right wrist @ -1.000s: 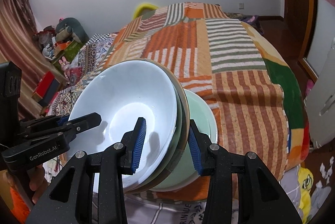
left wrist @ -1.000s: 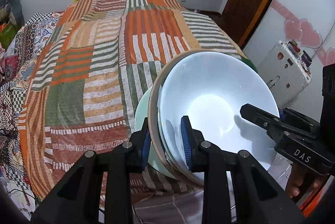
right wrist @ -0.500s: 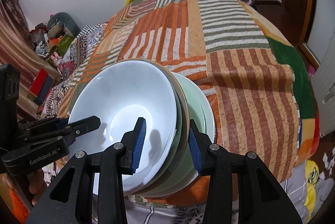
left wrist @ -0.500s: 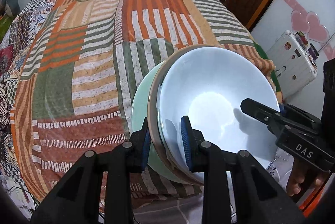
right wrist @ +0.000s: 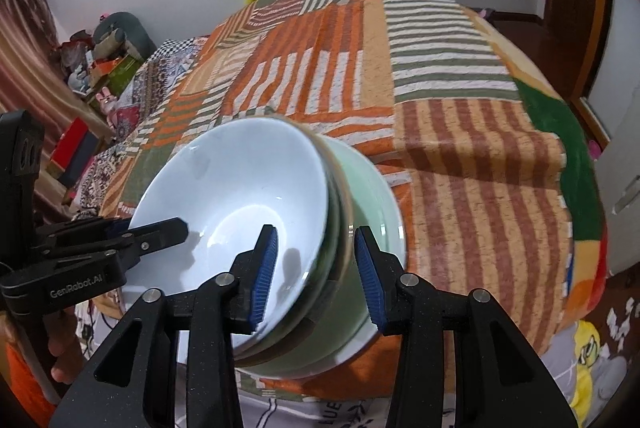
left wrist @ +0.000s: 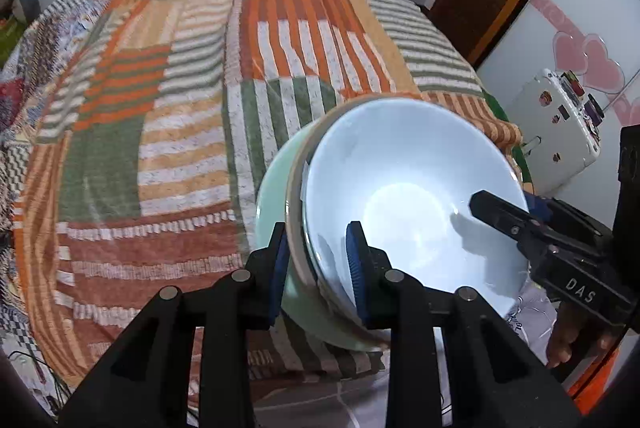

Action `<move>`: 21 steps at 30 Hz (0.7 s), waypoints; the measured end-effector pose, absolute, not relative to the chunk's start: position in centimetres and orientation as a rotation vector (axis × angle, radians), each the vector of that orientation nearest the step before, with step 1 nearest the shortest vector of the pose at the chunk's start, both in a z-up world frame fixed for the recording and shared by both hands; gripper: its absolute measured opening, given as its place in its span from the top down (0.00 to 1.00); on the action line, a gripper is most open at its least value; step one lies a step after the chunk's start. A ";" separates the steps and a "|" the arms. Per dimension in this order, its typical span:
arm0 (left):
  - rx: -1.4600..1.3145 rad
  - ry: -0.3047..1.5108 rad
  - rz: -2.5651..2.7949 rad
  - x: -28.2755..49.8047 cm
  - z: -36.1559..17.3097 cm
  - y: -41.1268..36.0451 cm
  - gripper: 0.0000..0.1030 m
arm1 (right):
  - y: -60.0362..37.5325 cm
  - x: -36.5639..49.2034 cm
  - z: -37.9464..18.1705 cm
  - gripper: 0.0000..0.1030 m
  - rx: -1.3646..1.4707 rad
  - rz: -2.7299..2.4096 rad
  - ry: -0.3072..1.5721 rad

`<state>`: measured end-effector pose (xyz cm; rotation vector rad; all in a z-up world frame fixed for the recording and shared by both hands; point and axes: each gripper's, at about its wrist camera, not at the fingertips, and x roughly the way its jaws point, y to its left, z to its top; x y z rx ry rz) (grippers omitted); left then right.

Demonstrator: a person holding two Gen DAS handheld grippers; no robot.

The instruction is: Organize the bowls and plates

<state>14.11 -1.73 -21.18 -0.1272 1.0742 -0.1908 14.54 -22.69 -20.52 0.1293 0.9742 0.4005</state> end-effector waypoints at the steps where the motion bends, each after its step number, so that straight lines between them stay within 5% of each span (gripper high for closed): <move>1: -0.122 1.061 -0.184 13.8 -20.8 -1.7 0.71 | -22.9 14.4 -20.2 0.57 0.126 0.391 0.965; 8: -0.113 0.895 -0.173 10.5 -14.9 -1.4 0.70 | -24.1 12.0 -16.0 0.54 0.117 0.383 0.857; 21: -0.036 0.421 -0.133 1.1 -2.8 -3.1 0.39 | -24.5 5.3 -6.1 0.37 0.103 0.428 0.518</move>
